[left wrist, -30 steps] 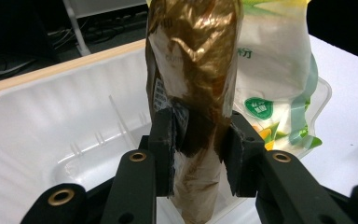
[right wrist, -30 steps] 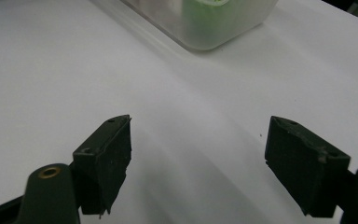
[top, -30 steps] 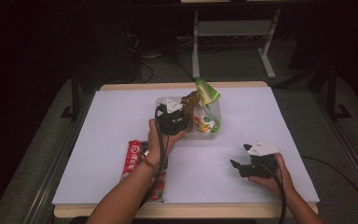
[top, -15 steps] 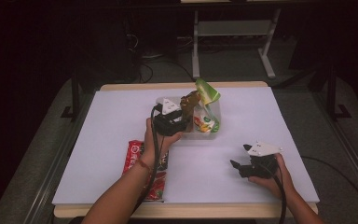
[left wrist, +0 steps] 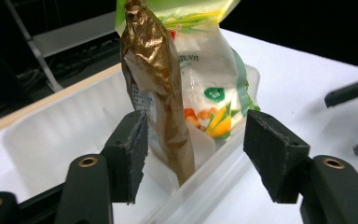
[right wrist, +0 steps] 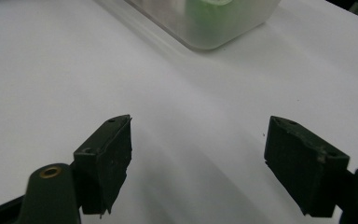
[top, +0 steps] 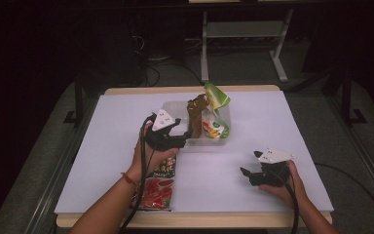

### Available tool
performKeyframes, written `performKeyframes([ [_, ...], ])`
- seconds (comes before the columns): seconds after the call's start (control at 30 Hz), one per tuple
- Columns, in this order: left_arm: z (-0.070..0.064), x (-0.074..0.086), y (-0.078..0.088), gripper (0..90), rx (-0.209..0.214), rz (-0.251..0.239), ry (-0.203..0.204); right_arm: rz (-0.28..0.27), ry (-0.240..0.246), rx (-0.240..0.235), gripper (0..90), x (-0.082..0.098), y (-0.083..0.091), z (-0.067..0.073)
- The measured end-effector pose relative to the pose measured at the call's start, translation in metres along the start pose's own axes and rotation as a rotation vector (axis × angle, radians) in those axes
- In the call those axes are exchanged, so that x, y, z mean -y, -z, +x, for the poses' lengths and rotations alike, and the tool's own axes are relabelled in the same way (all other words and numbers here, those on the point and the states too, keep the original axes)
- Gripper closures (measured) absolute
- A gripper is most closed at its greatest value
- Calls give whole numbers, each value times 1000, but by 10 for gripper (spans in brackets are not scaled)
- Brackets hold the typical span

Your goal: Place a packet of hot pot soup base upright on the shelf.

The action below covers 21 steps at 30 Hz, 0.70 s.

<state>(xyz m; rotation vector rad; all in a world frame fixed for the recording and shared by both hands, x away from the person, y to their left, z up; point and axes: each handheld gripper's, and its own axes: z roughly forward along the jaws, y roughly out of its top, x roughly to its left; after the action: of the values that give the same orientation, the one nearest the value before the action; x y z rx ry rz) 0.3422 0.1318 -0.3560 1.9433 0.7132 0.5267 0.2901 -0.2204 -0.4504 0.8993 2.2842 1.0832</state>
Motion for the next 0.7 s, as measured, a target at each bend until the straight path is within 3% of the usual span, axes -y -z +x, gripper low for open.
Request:
performKeyframes([
  [0.27, 1, 11, 33, 320, 16, 12, -54, 3, -1, -1, 227, 0, 0, 1],
  [0.7, 15, 50, 69, 293, 20, 52, -57, 6, 4, -4, 227, -1, -1, 2],
])
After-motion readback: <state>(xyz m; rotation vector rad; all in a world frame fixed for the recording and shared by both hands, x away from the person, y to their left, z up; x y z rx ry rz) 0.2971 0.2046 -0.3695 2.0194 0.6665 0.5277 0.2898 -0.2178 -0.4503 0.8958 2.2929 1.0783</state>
